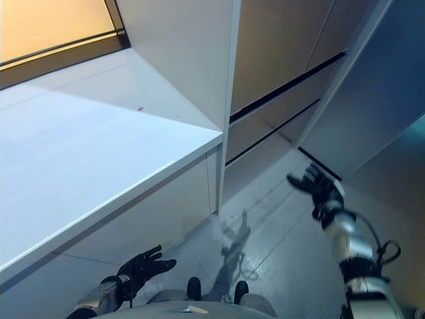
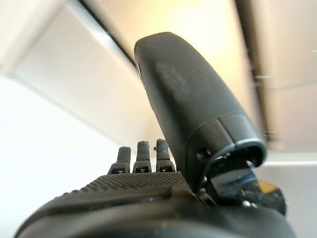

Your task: Put drinks into fridge and close the fridge

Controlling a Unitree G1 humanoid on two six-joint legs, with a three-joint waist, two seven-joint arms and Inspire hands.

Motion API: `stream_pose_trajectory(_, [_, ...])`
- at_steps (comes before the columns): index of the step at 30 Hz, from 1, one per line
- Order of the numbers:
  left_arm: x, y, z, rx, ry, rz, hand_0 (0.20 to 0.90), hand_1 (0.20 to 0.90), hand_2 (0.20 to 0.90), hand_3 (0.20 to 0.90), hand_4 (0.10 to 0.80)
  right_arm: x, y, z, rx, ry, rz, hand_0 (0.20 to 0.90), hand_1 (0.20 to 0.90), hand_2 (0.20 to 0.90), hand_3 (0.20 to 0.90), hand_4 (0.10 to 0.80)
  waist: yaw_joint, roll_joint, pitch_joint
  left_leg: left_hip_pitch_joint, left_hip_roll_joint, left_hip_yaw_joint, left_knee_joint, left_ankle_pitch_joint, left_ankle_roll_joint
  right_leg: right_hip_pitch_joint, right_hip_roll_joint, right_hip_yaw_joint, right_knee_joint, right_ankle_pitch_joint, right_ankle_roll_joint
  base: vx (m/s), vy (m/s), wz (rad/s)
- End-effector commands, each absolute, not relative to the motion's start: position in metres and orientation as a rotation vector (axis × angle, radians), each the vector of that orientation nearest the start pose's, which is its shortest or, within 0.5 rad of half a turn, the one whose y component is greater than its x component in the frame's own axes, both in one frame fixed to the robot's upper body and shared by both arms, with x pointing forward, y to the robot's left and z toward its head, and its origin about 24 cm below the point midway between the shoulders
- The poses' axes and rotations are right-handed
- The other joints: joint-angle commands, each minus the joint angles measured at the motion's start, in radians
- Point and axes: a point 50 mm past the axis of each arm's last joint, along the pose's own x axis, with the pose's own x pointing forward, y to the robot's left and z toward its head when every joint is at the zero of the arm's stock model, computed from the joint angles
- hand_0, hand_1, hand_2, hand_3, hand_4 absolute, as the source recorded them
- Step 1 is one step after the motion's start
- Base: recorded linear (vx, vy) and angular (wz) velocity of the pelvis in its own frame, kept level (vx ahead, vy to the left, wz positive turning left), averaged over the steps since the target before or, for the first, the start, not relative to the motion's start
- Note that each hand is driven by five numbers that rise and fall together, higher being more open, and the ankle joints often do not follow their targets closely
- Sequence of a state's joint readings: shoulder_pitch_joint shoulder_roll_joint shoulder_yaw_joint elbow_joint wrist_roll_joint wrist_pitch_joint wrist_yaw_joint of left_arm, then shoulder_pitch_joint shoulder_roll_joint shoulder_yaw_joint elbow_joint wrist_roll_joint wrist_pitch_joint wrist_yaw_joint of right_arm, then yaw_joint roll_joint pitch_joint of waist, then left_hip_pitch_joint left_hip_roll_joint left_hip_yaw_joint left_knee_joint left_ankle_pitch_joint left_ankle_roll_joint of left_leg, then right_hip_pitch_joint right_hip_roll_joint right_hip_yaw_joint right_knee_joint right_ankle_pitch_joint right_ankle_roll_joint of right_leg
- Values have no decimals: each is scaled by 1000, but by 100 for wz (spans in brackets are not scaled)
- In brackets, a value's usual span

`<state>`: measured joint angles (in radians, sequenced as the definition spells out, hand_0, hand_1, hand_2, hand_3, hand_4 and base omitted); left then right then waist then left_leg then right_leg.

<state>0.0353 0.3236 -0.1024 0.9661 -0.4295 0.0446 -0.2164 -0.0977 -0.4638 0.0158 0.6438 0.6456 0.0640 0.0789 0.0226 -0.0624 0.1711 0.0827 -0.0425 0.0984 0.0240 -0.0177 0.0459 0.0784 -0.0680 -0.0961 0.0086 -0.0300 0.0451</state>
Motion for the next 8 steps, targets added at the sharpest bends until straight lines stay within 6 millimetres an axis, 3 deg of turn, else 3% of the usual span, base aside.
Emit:
stream_pose_trajectory(1, [120, 246, -140, -159, 1035, 55, 900, 900, 900, 900, 800, 235, -276, -44, 181, 488, -125, 900, 900, 900, 900, 800, -11, 23, -58, -5, 13, 5, 2, -71, -23, -32, 26, -64, 27, -10, 11, -63, -71, -4])
stream_pose_trajectory(3, [119, 245, -141, -153, 1050, 52, 900, 900, 900, 900, 800, 223, -272, -61, 203, 561, -132, 900, 900, 900, 900, 800, -15, 25, -60, 1, 16, 5, -4, -69, -24, -27, 29, -68, 28, -14, 9, -38, -47, 2])
stream_pose_trajectory(8, [108, 239, -149, -125, 1113, 19, 900, 900, 900, 900, 800, 164, -250, -120, 300, 860, -188, 900, 900, 900, 900, 800, -27, 34, -61, 16, 26, 19, -7, -68, -27, -10, 36, -80, 32, -30, 0, -5, -24, 8])
